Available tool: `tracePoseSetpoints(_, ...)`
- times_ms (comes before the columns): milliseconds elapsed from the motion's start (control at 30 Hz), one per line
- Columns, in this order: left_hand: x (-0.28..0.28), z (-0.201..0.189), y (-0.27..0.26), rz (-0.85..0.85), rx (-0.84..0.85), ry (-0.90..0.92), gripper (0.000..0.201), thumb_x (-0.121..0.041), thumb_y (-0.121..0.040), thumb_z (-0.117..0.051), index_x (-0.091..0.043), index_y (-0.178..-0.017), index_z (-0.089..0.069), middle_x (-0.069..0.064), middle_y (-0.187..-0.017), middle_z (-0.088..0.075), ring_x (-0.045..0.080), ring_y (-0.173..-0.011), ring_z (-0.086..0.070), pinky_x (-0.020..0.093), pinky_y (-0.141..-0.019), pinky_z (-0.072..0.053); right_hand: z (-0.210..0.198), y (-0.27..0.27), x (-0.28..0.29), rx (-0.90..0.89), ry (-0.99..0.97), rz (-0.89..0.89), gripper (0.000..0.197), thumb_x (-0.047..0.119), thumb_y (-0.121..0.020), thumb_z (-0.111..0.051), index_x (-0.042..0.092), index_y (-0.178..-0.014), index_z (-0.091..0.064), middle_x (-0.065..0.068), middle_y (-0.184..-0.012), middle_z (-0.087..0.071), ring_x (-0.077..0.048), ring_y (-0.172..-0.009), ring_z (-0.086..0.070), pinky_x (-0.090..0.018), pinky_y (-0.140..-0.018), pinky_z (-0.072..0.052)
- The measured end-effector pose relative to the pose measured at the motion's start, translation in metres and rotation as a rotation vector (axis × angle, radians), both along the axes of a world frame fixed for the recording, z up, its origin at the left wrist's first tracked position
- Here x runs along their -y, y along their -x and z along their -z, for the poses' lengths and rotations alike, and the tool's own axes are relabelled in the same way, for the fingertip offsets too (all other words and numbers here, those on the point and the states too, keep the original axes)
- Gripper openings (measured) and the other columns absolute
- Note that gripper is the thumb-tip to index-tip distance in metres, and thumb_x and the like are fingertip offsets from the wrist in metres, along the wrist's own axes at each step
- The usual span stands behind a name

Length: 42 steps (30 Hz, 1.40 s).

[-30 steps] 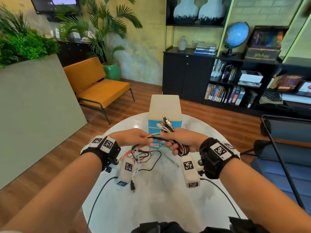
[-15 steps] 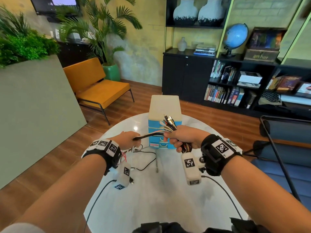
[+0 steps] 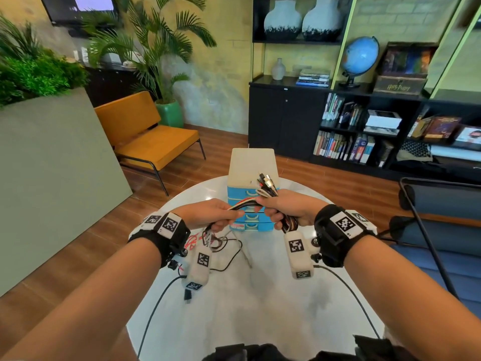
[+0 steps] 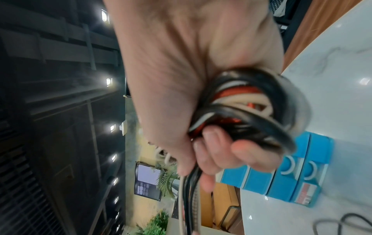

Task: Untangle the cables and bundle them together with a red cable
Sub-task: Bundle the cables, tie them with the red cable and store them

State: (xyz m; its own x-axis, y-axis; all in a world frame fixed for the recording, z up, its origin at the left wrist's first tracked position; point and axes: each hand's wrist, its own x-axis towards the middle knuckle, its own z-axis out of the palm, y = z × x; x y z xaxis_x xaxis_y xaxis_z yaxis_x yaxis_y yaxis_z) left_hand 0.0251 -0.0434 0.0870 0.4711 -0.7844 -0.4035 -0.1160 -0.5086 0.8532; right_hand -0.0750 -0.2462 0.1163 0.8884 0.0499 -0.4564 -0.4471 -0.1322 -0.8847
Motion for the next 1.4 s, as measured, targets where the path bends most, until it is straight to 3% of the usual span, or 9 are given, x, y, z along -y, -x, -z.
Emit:
tracePoseSetpoints(267, 0.002, -0.010, 0.016, -0.108, -0.324, 0.164, 0.036, -0.046, -0.097, -0.037, -0.016, -0.081, -0.049, -0.005, -0.056, -0.030, 0.007, -0.048, -0.027, 0.016, -0.050, -0.033, 0.009, -0.012, 0.001, 0.144, 0.163, 0.239, 0.024, 0.026, -0.102, -0.048, 0.007, -0.092, -0.058, 0.000, -0.062, -0.039, -0.009, -0.046, -0.035, -0.022, -0.046, -0.042)
tracePoseSetpoints(467, 0.006, -0.005, 0.029, -0.139, -0.589, 0.334, 0.036, -0.039, -0.101, -0.026, -0.015, -0.085, -0.047, -0.002, -0.063, -0.035, 0.010, -0.056, -0.038, 0.022, -0.063, -0.039, 0.026, -0.023, -0.004, 0.194, 0.218, 0.372, 0.027, 0.031, -0.100, -0.049, 0.010, -0.087, -0.058, -0.003, -0.065, -0.043, -0.012, -0.046, -0.041, -0.027, -0.048, -0.045)
tracePoseSetpoints(667, 0.026, -0.006, 0.047, -0.210, -0.360, 0.446, 0.033, -0.037, -0.103, -0.025, -0.019, -0.080, -0.040, -0.003, -0.064, -0.031, 0.009, -0.053, -0.033, 0.021, -0.059, -0.039, 0.036, -0.028, -0.010, 0.217, 0.136, 0.418, 0.037, 0.047, -0.096, -0.053, 0.013, -0.083, -0.057, -0.001, -0.062, -0.047, -0.012, -0.051, -0.044, -0.031, -0.060, -0.047)
tracePoseSetpoints(833, 0.047, -0.002, 0.063, -0.320, -0.099, 0.442, 0.031, -0.037, -0.103, -0.027, -0.016, -0.086, -0.041, -0.005, -0.064, -0.035, 0.006, -0.051, -0.033, 0.018, -0.053, -0.035, 0.037, -0.025, -0.014, 0.180, -0.036, 0.339, 0.056, 0.068, -0.089, -0.044, 0.017, -0.084, -0.066, 0.000, -0.062, -0.062, -0.012, -0.055, -0.058, -0.022, -0.056, -0.049)
tracePoseSetpoints(1000, 0.063, -0.001, 0.074, -0.340, 0.203, 0.317, 0.025, -0.028, -0.103, -0.030, -0.012, -0.090, -0.043, -0.003, -0.072, -0.041, 0.005, -0.060, -0.040, 0.015, -0.055, -0.037, 0.037, -0.024, -0.015, 0.132, -0.226, 0.283, 0.073, 0.078, -0.079, -0.046, 0.021, -0.121, -0.063, -0.008, -0.114, -0.072, -0.026, -0.111, -0.067, -0.043, -0.100, -0.050)
tracePoseSetpoints(1100, 0.069, -0.002, 0.075, -0.304, 0.351, 0.183, 0.032, -0.029, -0.103, -0.032, -0.003, -0.109, -0.049, 0.003, -0.093, -0.052, 0.013, -0.084, -0.051, 0.026, -0.076, -0.047, 0.039, -0.024, -0.015, 0.126, -0.307, 0.305, 0.062, 0.073, -0.084, -0.043, 0.017, -0.101, -0.065, -0.004, -0.098, -0.072, -0.024, -0.109, -0.067, -0.031, -0.079, -0.056)
tracePoseSetpoints(1200, 0.070, -0.006, 0.074, -0.208, 0.414, 0.059, 0.032, -0.026, -0.103, -0.032, -0.002, -0.115, -0.050, 0.009, -0.109, -0.056, 0.021, -0.099, -0.056, 0.037, -0.094, -0.048, 0.040, -0.022, -0.015, 0.115, -0.297, 0.298, 0.081, 0.083, -0.064, -0.052, 0.013, -0.105, -0.061, -0.009, -0.095, -0.064, -0.028, -0.103, -0.065, -0.034, -0.085, -0.050)
tracePoseSetpoints(1300, 0.067, -0.014, 0.075, -0.155, 0.459, 0.007, 0.035, -0.024, -0.103, -0.031, -0.003, -0.116, -0.055, 0.011, -0.099, -0.060, 0.013, -0.079, -0.051, 0.028, -0.080, -0.044, 0.043, -0.023, -0.015, 0.110, -0.291, 0.286, 0.086, 0.080, -0.053, -0.066, 0.013, -0.108, -0.062, -0.012, -0.101, -0.066, -0.027, -0.102, -0.067, -0.037, -0.086, -0.052)
tracePoseSetpoints(1400, 0.066, -0.016, 0.073, -0.151, 0.433, -0.046, 0.038, -0.021, -0.102, -0.032, 0.003, -0.121, -0.054, 0.023, -0.118, -0.060, 0.003, -0.064, -0.042, 0.015, -0.062, -0.036, 0.041, -0.018, -0.016, 0.092, -0.280, 0.226, 0.059, 0.063, -0.066, -0.073, 0.013, -0.095, -0.063, -0.011, -0.093, -0.064, -0.024, -0.091, -0.066, -0.031, -0.074, -0.053)
